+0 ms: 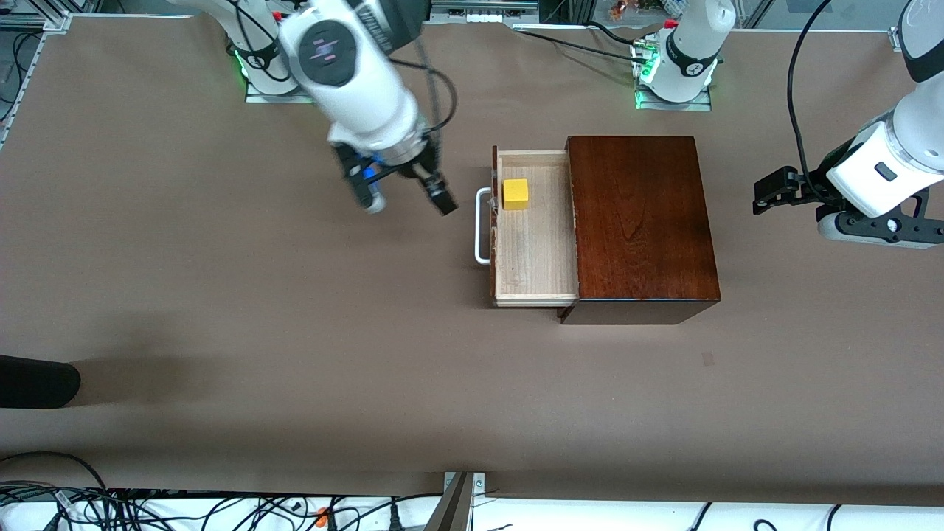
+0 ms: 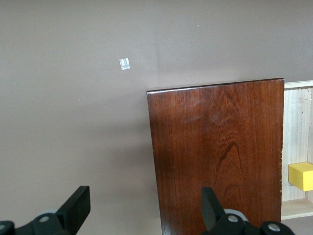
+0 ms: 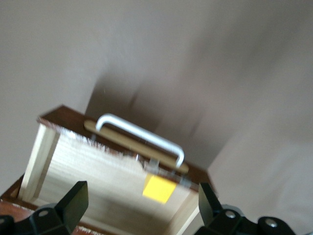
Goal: Open drawer, take yellow block, close drawer
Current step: 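Lower the open right gripper into the drawer over the yellow cube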
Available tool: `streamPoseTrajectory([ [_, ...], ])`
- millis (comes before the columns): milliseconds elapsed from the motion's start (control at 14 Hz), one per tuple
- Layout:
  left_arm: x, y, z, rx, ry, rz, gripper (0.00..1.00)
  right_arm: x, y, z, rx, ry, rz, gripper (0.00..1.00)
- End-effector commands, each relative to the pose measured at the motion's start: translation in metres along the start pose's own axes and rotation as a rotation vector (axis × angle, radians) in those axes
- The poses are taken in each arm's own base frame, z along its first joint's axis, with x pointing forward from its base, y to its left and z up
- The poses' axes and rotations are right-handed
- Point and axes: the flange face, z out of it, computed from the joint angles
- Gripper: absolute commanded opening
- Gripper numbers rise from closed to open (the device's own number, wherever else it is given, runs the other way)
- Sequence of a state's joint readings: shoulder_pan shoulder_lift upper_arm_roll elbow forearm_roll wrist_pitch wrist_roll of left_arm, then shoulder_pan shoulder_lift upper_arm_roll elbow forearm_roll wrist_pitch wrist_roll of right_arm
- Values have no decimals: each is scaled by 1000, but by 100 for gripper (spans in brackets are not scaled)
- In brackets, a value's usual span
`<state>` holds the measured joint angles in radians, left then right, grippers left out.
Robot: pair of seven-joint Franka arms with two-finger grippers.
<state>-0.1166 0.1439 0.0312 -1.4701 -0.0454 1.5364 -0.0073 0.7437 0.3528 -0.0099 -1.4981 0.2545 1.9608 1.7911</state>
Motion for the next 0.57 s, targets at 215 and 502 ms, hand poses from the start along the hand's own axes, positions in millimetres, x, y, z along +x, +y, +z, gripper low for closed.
streamPoseTrajectory([
  [215,-6,0,-6,-5,24,19,100,-83,-17,78,25,119,151,100],
  [502,-6,0,-6,-4,24,19,100,-118,-11,130,38,190,200,100],
])
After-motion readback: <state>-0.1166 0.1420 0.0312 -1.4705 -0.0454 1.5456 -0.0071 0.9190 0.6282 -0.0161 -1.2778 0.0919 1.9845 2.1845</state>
